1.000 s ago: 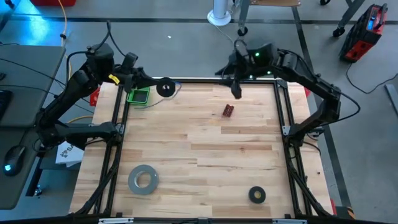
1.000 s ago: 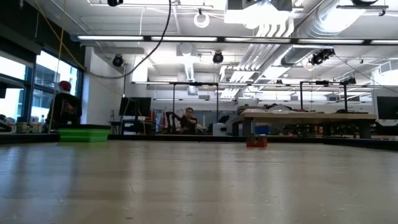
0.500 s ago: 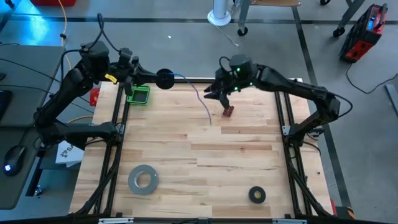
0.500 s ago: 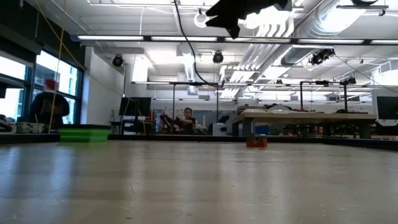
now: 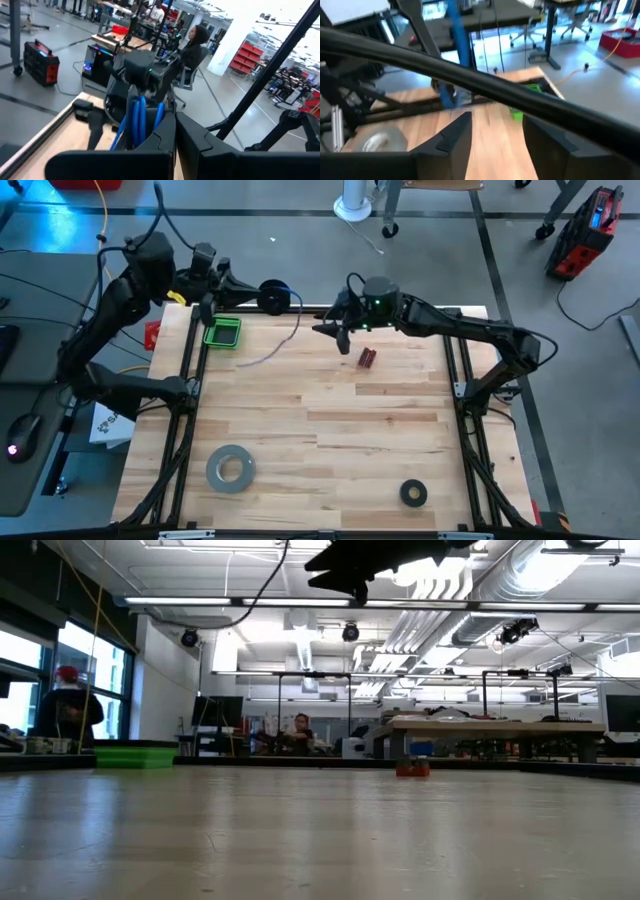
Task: Coil cords
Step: Coil the blue wire onto the spool
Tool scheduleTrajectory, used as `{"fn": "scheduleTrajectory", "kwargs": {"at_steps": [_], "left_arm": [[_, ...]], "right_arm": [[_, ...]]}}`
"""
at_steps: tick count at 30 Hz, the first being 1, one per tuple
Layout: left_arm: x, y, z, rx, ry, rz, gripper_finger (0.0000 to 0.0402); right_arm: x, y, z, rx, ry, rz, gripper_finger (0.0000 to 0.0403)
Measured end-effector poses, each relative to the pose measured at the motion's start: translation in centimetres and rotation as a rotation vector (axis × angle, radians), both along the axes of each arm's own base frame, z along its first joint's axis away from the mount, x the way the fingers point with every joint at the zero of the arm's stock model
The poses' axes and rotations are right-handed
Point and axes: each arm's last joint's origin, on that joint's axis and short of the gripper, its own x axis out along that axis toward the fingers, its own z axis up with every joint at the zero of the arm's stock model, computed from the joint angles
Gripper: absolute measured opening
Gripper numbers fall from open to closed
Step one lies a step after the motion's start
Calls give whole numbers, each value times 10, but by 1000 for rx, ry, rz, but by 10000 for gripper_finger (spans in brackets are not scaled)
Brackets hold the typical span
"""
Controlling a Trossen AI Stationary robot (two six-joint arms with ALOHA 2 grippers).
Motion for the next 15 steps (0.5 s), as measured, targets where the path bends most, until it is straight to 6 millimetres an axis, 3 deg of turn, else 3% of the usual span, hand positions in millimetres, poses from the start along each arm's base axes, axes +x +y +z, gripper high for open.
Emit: {"fn": "scheduleTrajectory", "kwargs": {"at_steps": [5, 15], "left_arm": [[4, 3, 10, 19, -18, 2, 0], [5, 3, 14, 30, -21, 1, 0]], "right_arm": [[8, -2, -3, 88, -55, 10, 189], [7, 3, -1, 174, -61, 157, 190]]}}
